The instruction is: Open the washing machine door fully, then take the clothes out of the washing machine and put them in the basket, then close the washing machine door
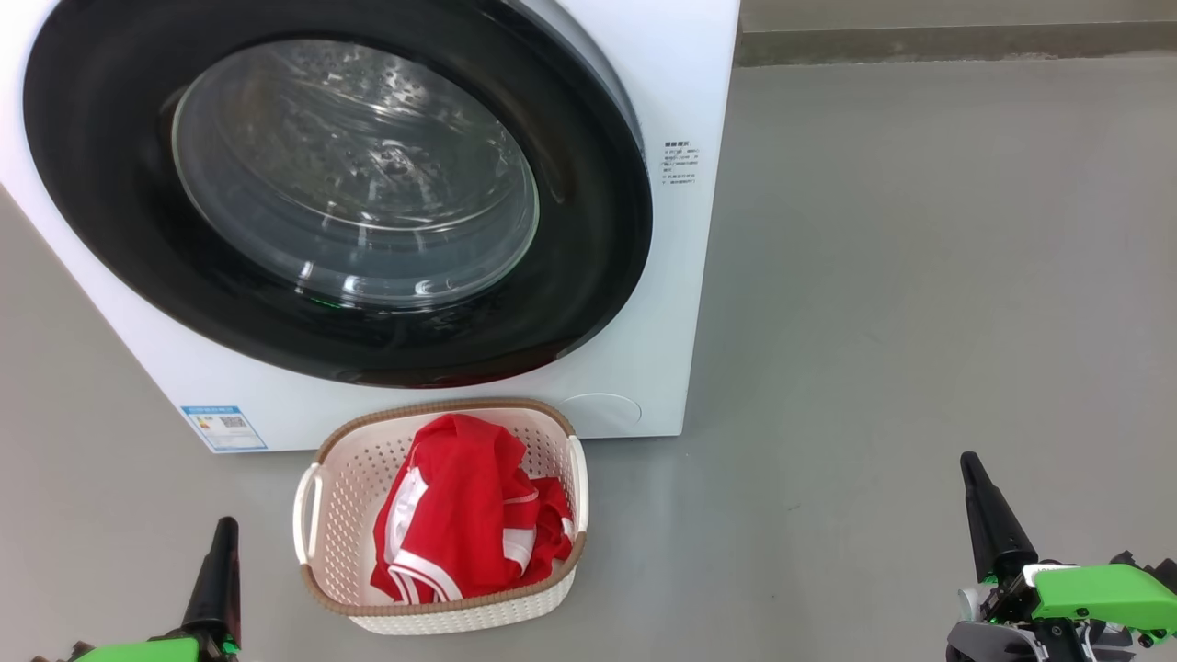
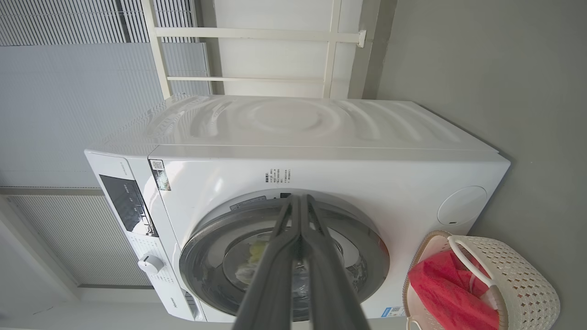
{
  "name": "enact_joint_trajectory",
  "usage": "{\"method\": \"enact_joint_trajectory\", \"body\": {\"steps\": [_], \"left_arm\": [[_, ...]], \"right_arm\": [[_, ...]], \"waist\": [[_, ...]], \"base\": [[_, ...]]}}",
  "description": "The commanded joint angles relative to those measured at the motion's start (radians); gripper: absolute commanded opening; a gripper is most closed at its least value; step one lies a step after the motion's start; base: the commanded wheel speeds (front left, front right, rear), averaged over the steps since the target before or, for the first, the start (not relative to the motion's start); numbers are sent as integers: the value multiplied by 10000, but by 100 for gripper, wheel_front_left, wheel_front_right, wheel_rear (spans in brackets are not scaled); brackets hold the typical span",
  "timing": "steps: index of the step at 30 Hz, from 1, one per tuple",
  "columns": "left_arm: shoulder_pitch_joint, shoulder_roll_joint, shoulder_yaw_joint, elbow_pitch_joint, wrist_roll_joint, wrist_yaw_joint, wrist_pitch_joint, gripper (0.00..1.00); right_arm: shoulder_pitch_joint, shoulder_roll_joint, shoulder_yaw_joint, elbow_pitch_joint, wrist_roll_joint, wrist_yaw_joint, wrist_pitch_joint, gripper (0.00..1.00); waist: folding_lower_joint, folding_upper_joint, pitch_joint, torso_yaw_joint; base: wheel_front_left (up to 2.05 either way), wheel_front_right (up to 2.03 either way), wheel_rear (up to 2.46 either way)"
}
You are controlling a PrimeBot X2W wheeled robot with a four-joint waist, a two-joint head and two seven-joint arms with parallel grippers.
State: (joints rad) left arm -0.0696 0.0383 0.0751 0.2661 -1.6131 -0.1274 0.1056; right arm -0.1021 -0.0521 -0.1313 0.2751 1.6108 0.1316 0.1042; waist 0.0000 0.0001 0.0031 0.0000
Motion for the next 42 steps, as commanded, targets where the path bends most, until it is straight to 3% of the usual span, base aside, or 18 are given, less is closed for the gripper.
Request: {"method": "enact_joint_trajectory", "body": {"steps": [1, 42], "left_arm": [[-382, 152, 351, -209, 15, -33, 48, 0], [-384, 137, 374, -209, 34, -33, 66, 0]], "right_arm": [[-54, -19, 218, -305, 14, -9, 55, 0], [-57, -1, 192, -304, -8, -9, 76, 0]], "waist": [[0, -1, 0, 0], [0, -1, 0, 0]], "base": [[0, 0, 0], [0, 0, 0]]}}
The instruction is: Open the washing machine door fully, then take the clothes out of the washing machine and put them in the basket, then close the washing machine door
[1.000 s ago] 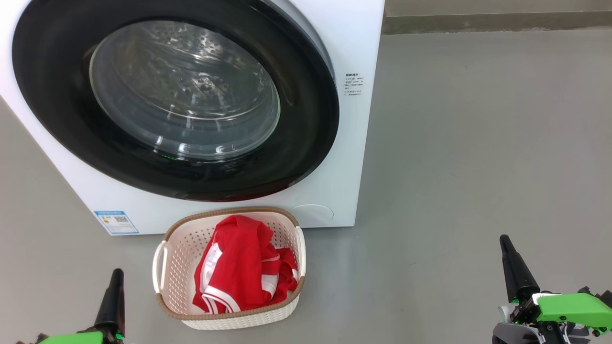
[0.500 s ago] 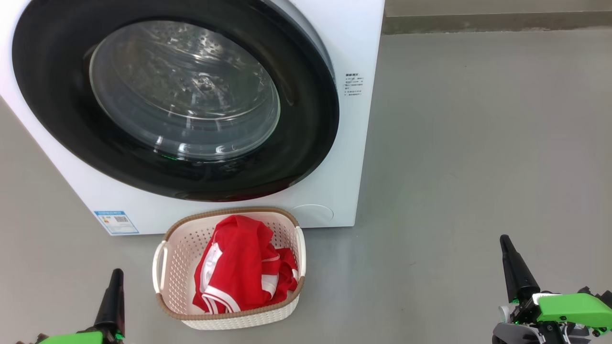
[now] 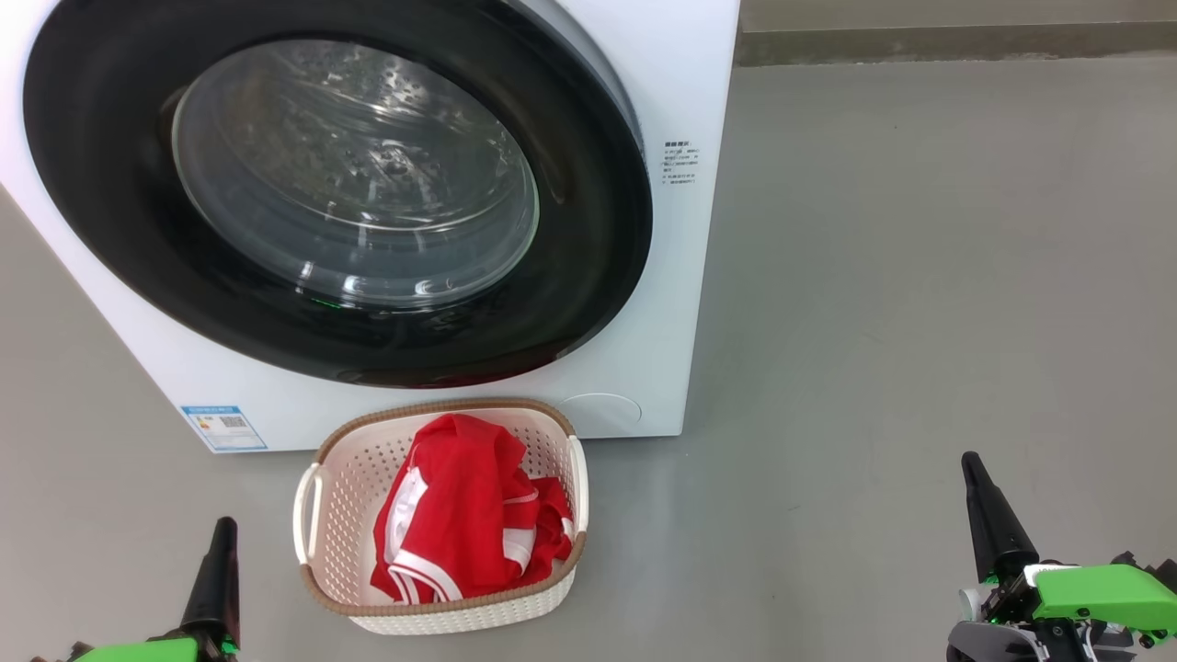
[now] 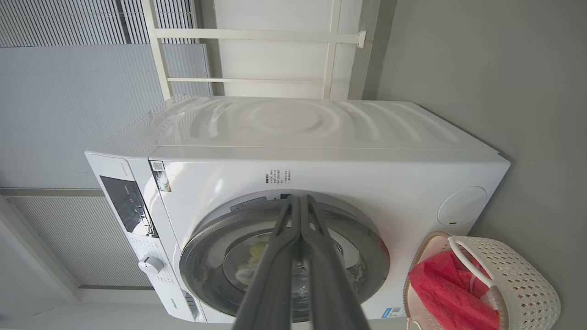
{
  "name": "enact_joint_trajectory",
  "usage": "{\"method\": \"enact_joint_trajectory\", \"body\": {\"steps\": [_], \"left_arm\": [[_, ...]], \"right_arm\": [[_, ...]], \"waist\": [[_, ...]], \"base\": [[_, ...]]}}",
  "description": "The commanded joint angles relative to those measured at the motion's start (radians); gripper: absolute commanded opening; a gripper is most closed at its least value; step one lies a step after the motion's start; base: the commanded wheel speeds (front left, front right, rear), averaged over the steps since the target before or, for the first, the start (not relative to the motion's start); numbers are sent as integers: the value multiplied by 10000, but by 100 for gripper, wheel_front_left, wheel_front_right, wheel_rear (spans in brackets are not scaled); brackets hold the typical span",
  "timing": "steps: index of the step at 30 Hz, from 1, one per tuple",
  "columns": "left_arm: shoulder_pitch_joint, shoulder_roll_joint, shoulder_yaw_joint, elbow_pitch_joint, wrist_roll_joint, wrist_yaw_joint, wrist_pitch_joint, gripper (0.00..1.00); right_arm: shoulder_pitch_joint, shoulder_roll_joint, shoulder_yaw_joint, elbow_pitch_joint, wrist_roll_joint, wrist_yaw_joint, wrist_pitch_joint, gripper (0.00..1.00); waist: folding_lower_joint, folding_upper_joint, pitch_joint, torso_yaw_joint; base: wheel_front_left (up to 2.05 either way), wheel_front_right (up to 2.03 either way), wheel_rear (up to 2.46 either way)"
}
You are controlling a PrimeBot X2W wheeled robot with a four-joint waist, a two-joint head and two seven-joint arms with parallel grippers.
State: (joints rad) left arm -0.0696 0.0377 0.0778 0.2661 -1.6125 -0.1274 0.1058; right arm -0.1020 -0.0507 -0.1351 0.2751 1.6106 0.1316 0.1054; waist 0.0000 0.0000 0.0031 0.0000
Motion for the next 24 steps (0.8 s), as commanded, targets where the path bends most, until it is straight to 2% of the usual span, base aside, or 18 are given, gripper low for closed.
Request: {"method": "enact_joint_trajectory", "body": {"steps": [1, 24], "left_arm": [[-384, 142, 347, -209, 29, -33, 64, 0], [-384, 137, 355, -209, 35, -33, 70, 0]], "right_arm": [[-58, -14, 230, -304, -6, -9, 65, 0], [-59, -9, 221, -304, -14, -9, 72, 0]], "waist": [[0, 0, 0, 0], [0, 0, 0, 0]], "base": [[0, 0, 0], [0, 0, 0]]}}
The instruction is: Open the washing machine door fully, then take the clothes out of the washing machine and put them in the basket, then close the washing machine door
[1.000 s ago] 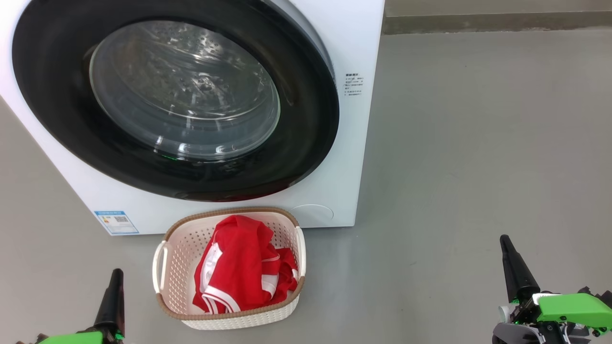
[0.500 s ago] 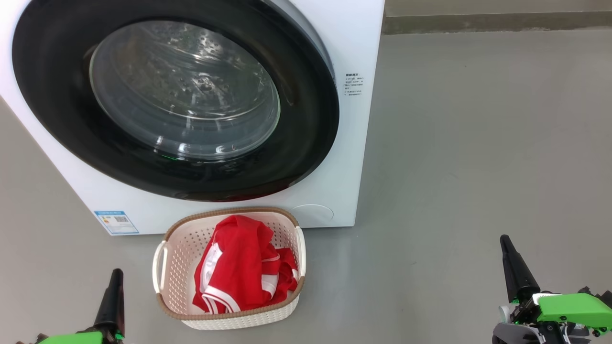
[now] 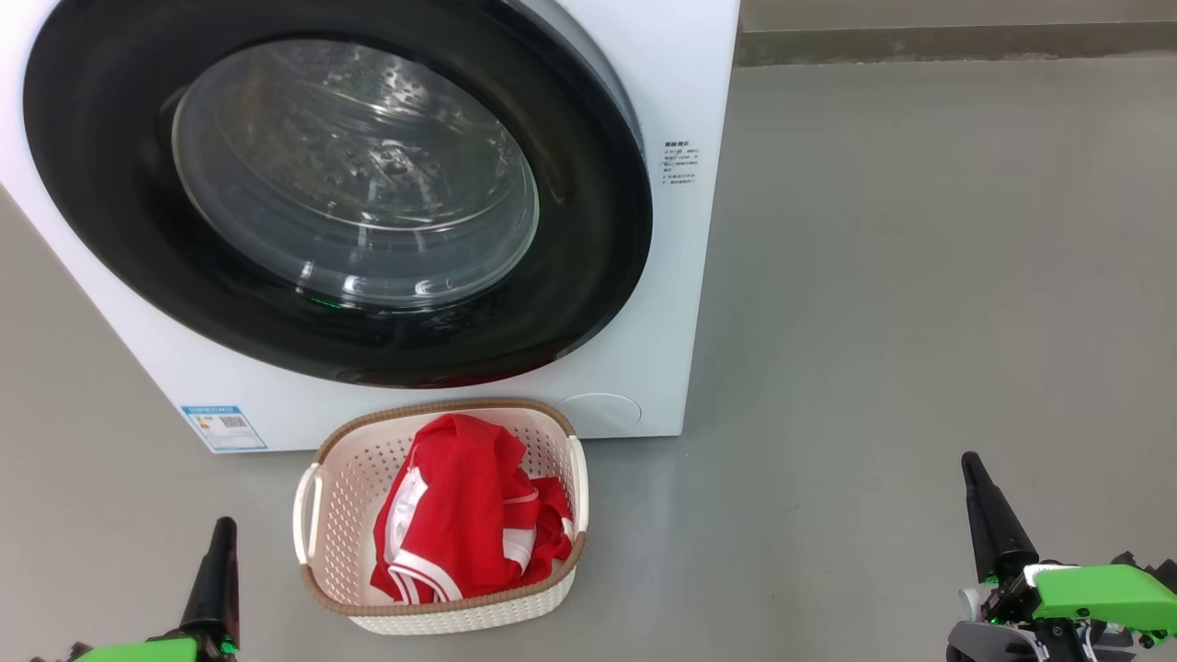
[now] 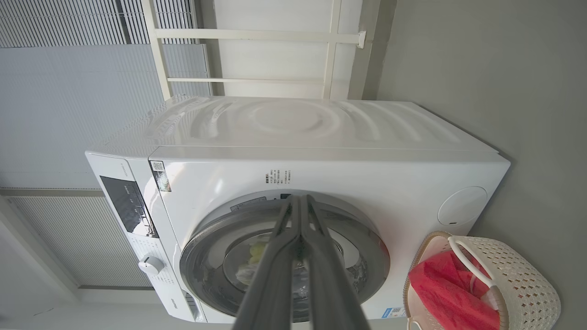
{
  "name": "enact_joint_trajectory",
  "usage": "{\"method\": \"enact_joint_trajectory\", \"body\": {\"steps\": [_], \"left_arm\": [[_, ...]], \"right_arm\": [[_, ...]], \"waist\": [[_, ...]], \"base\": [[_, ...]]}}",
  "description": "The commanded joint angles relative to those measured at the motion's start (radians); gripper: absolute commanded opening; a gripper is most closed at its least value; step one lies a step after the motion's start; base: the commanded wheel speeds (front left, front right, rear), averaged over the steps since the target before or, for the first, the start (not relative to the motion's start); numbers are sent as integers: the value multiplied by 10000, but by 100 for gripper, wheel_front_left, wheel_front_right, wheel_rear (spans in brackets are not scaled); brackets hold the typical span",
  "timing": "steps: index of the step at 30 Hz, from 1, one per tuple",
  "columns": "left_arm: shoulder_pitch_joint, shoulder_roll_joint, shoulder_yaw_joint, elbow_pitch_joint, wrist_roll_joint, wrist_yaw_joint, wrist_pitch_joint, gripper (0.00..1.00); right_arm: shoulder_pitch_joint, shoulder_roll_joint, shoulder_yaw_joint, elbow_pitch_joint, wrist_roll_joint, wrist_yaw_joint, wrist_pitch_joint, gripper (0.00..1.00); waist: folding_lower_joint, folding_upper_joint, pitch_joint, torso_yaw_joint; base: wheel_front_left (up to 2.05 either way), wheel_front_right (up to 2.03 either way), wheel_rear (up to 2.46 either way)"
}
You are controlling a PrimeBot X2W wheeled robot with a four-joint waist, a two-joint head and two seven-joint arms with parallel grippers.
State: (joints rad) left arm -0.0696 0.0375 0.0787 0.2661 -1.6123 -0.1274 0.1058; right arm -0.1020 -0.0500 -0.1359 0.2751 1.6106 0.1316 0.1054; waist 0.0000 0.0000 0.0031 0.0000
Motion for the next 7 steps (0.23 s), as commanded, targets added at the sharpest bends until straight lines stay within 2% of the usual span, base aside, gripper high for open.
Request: {"method": "enact_joint_trajectory", "body": {"steps": [1, 7], "left_arm": [[-384, 139, 346, -209, 33, -33, 70, 0], [-384, 138, 347, -209, 35, -33, 72, 0]], "right_arm": [[-59, -16, 229, -304, -14, -9, 72, 0], [-59, -15, 227, -304, -15, -9, 73, 0]], "waist": [[0, 0, 0, 0], [0, 0, 0, 0]], "base": [[0, 0, 0], [0, 0, 0]]}}
